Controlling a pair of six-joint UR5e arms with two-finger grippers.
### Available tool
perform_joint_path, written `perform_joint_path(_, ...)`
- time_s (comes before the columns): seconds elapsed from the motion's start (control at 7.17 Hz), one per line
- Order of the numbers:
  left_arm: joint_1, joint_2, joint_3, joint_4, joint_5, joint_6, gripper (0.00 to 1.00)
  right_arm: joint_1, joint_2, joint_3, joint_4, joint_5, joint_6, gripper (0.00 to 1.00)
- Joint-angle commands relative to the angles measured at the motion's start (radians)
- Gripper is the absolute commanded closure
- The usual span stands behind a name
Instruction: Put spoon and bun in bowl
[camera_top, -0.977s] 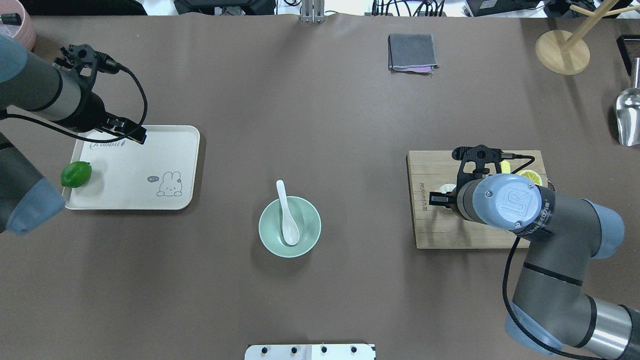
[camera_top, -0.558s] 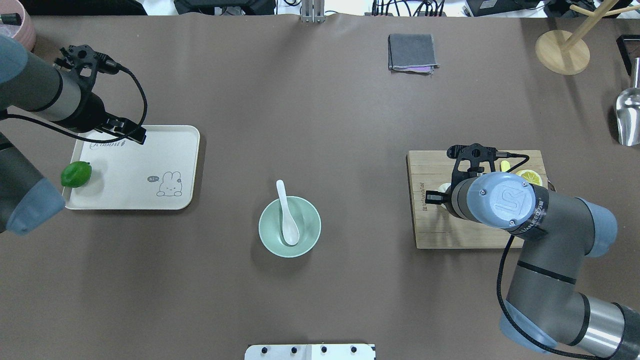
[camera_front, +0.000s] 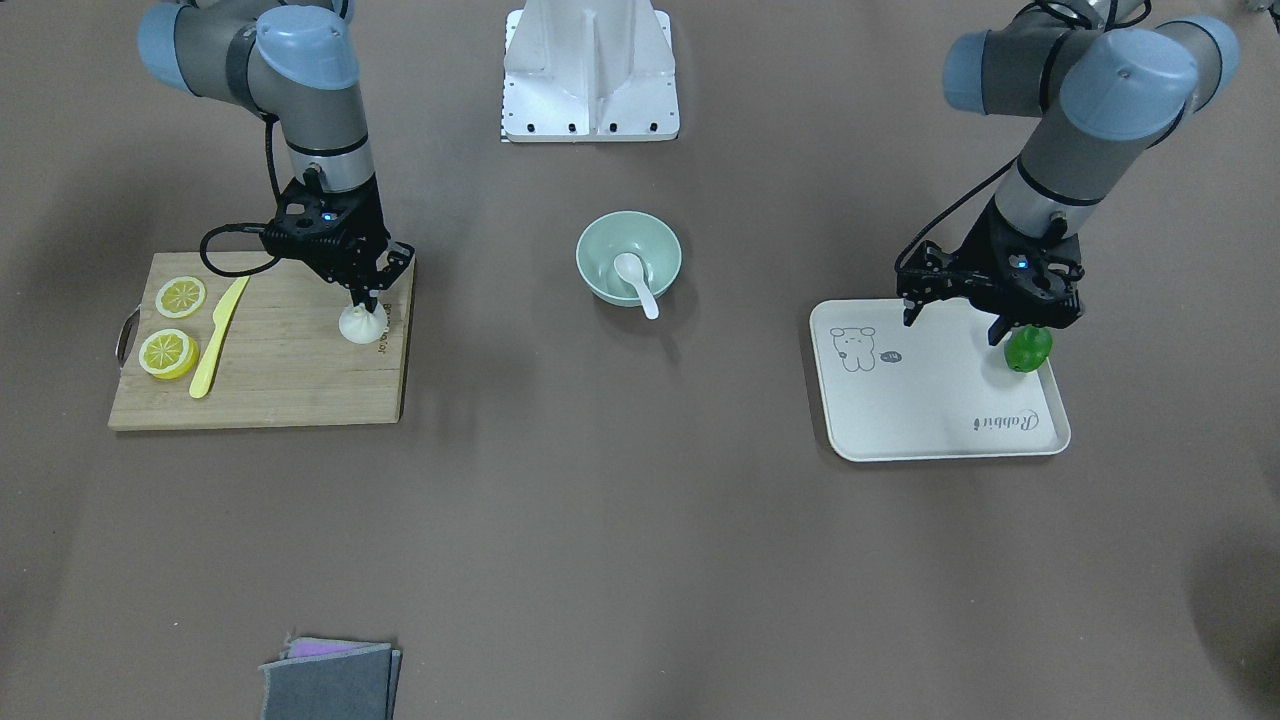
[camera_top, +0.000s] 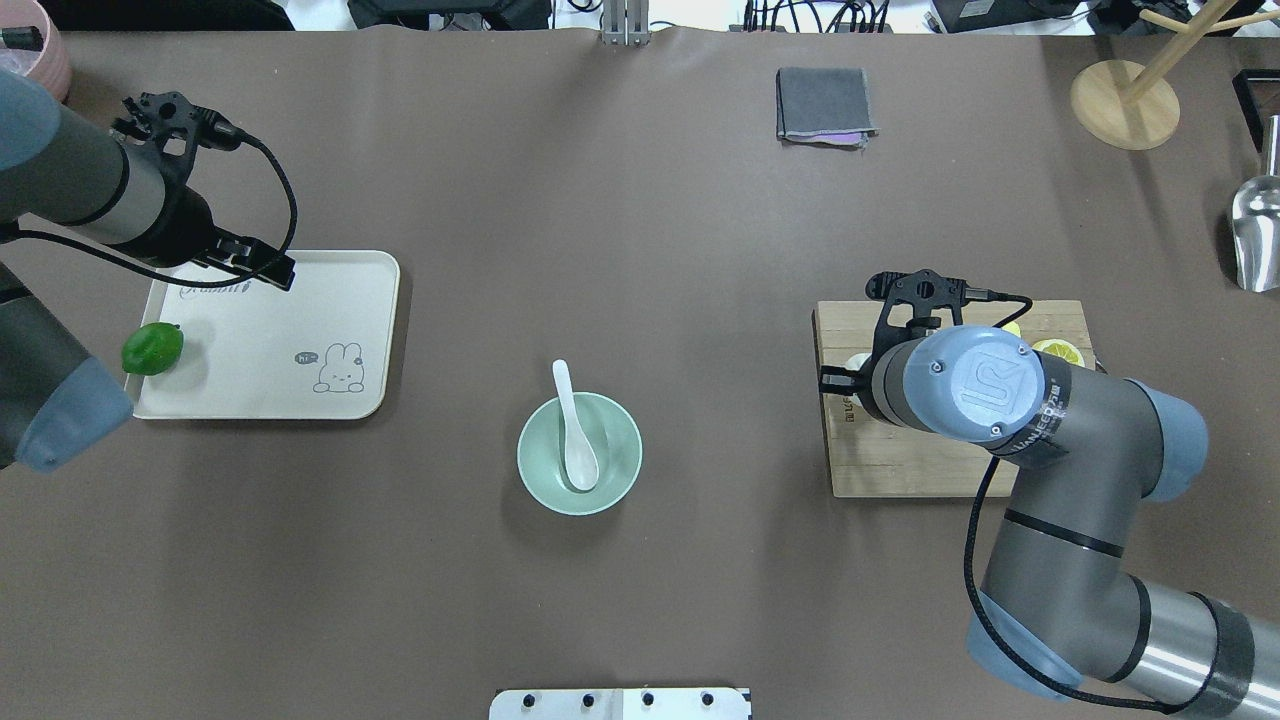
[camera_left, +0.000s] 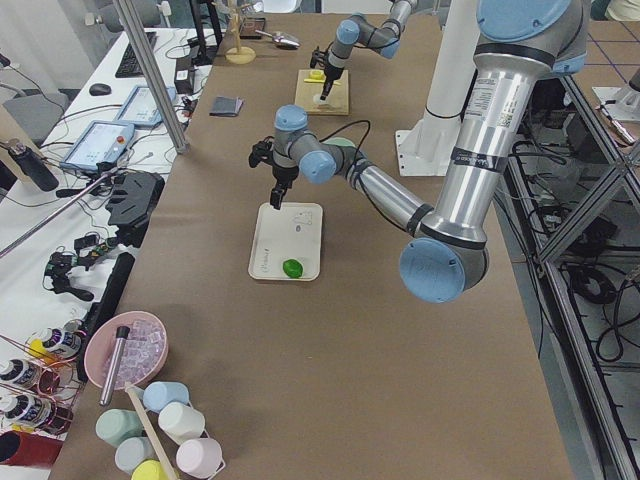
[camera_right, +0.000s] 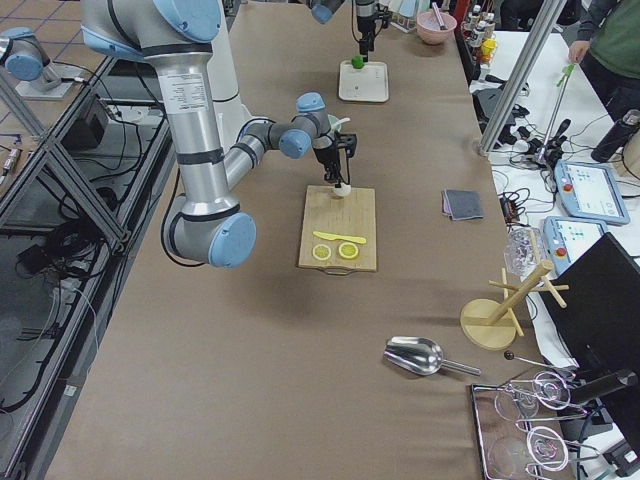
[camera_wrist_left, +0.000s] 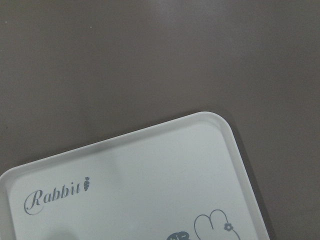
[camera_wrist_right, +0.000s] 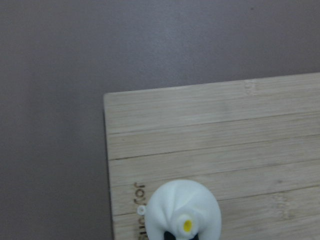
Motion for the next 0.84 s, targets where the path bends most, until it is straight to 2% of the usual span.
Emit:
perform_joint_path(0.0, 0.001, 0.000, 0.001, 0.000, 0.000, -0.001, 0.02, -0.015, 0.151, -0.002, -0.120, 0.003, 0.091, 1.00)
perform_joint_path(0.28, 0.003, -0.002, -0.001, 0.000, 0.000, -0.001, 0.02, -0.090, 0.316, -0.014, -0.252, -0.003, 0.205, 1.00)
perform_joint_path(0.42, 0.003, -0.002, 0.000, 0.000, 0.000, -0.001, 0.02, -0.129, 0.378, -0.041, -0.272, -0.008, 0.252, 1.00)
perform_joint_path(0.7, 0.004, -0.002, 0.002, 0.000, -0.002, -0.001, 0.02, -0.170, 0.514, -0.161, -0.265, -0.010, 0.290, 1.00)
